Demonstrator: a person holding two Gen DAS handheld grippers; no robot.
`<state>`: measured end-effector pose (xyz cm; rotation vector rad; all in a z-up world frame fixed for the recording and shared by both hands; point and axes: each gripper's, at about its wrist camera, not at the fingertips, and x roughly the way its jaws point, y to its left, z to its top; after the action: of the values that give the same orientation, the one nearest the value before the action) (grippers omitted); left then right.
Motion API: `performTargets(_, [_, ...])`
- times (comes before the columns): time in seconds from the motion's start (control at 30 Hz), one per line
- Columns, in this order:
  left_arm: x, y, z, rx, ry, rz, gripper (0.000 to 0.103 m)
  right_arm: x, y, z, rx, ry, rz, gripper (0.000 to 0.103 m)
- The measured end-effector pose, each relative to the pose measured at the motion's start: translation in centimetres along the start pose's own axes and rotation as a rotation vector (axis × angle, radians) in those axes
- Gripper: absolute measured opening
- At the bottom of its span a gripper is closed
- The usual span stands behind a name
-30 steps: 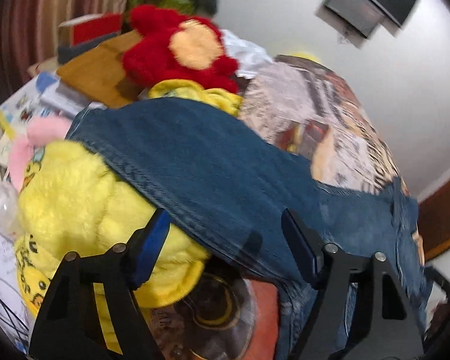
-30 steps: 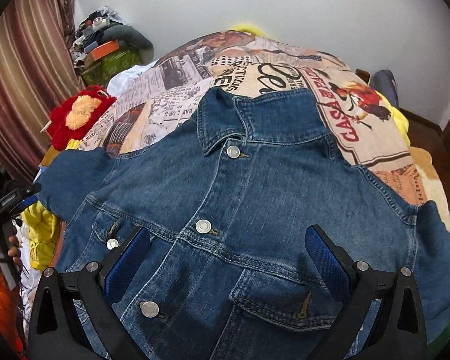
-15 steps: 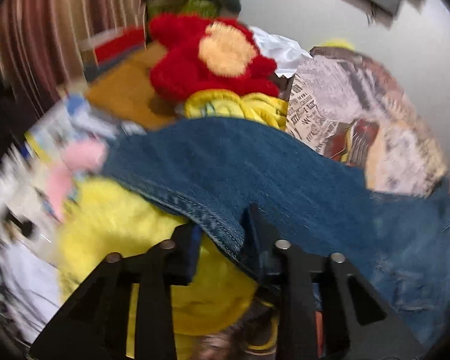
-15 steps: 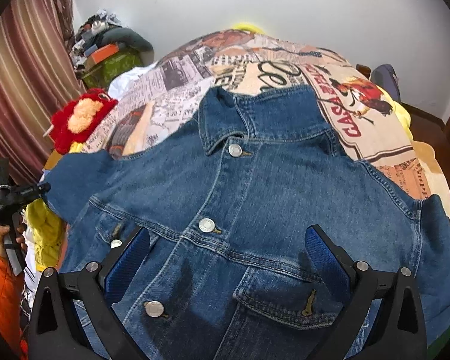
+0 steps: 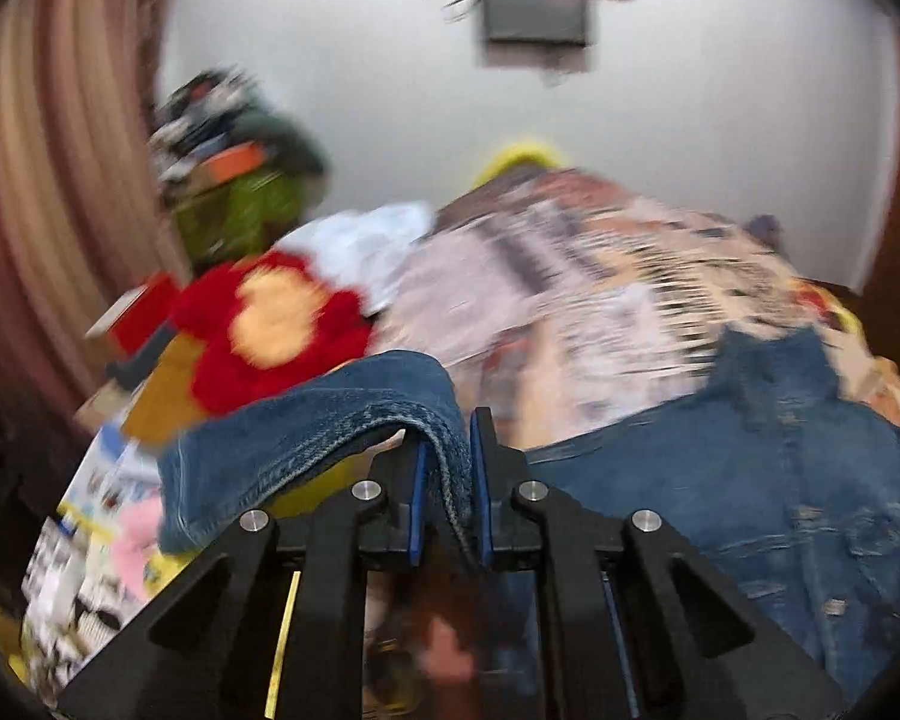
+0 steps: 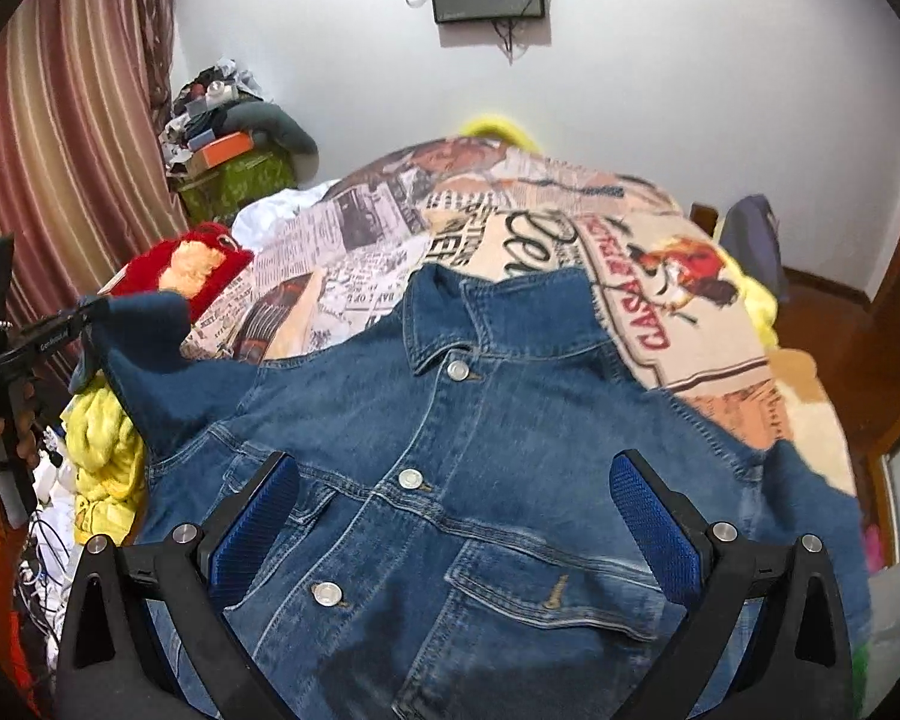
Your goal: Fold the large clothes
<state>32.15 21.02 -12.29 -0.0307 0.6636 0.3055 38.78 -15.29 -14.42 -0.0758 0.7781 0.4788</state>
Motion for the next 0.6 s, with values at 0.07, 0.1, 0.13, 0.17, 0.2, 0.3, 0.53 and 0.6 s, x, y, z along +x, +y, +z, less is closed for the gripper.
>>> performTargets(0.07, [-0.6,-3.3,0.3,0.061,0.001,-0.059,0.011,-0.9,-0.2,-0.1,-0.003,-0.014,-0.009,0.103])
performTargets(0.1, [-0.6,-4.6,0.2,0.076,0.013,-0.089,0.01,-1.2,-0.4,-0.1,-0.003,-0.017,-0.011,0.103])
performTargets(0.13, [-0.4,-5.9,-0.1,0.085,0.034,-0.136,0.01,-1.7,-0.6,-0.2,0.0,-0.023,-0.014,0.103])
performTargets(0.17, [0.2,-7.7,-0.7,0.099,0.077,-0.201,0.01,-2.0,-0.7,-0.2,0.003,-0.027,-0.014,0.103])
performTargets(0.2, [0.8,-9.0,-1.4,0.117,0.114,-0.236,0.01,-2.4,-0.9,-0.3,0.007,-0.031,-0.016,0.103])
performTargets(0.3, [2.4,-12.5,-3.6,0.15,0.231,-0.333,0.01,-3.3,-1.5,-0.5,0.019,-0.042,-0.017,0.103])
performTargets(0.53, [3.9,-16.8,-8.4,0.203,0.399,-0.355,0.02,-4.8,-2.4,-1.3,0.039,-0.046,-0.021,0.103])
performTargets(0.6, [3.4,-16.1,-8.3,0.177,0.403,-0.378,0.034,-4.7,-2.6,-1.4,0.041,-0.04,-0.023,0.103])
